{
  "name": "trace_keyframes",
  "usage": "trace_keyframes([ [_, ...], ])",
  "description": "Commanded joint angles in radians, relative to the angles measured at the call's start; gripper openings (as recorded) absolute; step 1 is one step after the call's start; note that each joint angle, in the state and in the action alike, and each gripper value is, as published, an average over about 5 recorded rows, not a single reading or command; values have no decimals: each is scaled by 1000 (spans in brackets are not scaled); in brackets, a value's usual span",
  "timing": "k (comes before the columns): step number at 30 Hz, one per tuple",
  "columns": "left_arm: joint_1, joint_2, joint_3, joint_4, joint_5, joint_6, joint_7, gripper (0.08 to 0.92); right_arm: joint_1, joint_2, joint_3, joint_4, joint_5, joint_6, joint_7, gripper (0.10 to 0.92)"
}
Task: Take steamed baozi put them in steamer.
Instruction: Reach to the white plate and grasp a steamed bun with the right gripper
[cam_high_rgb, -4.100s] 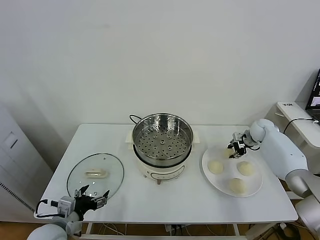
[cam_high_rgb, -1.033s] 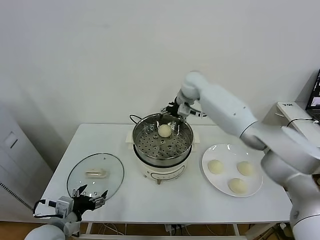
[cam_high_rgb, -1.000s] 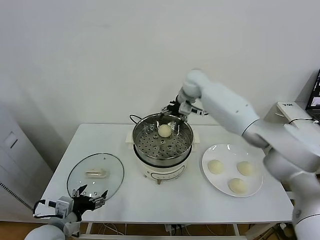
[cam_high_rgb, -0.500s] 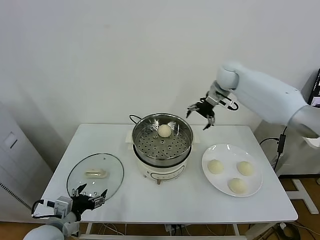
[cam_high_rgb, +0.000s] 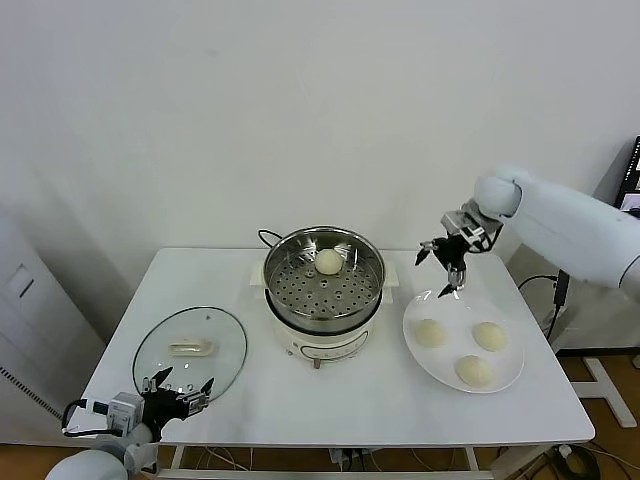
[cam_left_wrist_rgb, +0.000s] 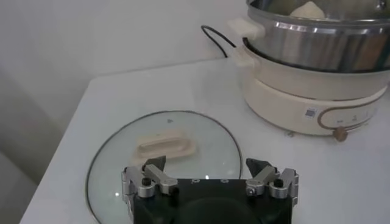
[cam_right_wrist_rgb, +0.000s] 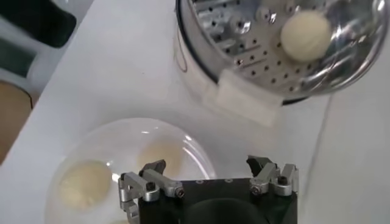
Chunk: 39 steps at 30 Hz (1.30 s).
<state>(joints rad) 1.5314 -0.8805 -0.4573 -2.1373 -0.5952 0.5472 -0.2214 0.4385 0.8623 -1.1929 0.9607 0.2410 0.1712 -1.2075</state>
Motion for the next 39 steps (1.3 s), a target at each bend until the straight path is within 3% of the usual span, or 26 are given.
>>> trace_keyframes([
  [1,0,-1,4,-1,0,1,0,823,-223,-17,112,-58,-51,-102,36,823],
  [27,6,-1,8,0,0,-4,1,823,-394,69,294,-201,-202,-87,93,813],
  [32,6,0,7,0,0,-4,1,823,-403,79,311,-206,-205,-88,94,733],
  [39,9,0,6,-5,1,-3,-3,823,-349,60,260,-167,-179,-90,81,544],
])
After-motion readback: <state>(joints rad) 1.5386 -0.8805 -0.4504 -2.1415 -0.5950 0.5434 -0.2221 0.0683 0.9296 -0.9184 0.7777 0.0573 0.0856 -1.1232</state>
